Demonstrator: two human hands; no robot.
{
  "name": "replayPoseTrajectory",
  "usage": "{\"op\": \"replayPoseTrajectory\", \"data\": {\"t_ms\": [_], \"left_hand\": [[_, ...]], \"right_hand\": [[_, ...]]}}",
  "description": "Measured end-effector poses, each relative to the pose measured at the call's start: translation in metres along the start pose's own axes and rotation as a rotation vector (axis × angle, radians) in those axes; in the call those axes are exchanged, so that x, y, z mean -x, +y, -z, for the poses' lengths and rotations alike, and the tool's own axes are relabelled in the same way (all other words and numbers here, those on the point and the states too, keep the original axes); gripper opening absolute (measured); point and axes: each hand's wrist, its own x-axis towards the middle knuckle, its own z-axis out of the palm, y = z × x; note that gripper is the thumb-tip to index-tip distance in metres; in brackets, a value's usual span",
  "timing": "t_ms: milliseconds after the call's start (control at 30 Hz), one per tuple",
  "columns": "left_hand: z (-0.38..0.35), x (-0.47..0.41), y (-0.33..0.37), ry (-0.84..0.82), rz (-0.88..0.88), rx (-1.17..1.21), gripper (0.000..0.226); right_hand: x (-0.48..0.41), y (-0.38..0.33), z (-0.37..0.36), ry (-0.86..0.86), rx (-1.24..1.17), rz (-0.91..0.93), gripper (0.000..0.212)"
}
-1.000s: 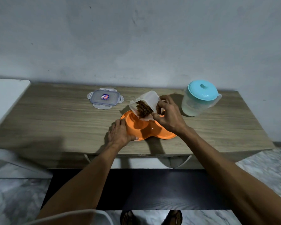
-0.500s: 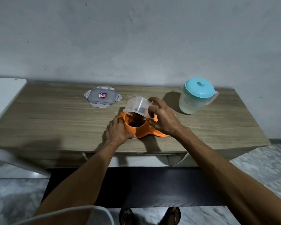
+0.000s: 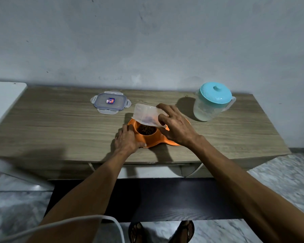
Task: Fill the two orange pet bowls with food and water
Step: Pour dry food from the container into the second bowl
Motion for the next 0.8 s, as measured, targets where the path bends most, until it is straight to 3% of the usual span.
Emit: {"op": "replayPoseTrajectory", "data": {"t_ms": [167,267,400,567,700,800], "left_hand": [[0.001,0.001,0.0,-0.007,0.006,0.015,0.108],[0.001,0.002,0.0,0.004,-0.001,0.001,0.106],[0.002,0.003,0.0,0.014,-0.016,-0.016,0.104],[0.002,0.002,0.0,0.01,-0.016,-0.014,0.105],[0.0,0.001,0.0,0.014,-0.029,-0.023,0.103],[-0.002,-0.001,-0.002,0.018,-0.03,-0.024,0.104]], "right_hand": [[0.0,0.001,-0.004,0.005,0.005,0.035,0.022],[-0.002,0.003,-0.006,0.018,-0.031,-0.041,0.023],[-0.009,0.011,-0.006,0.162,-0.246,-0.284,0.022],[-0.034,0.035,-0.004,0.371,-0.586,-0.752,0.021],[-0.057,0.061,-0.021,0.392,-0.905,-1.056,0.019],[-0.075,0.078,-0.041,0.347,-1.01,-1.212,0.017]]}}
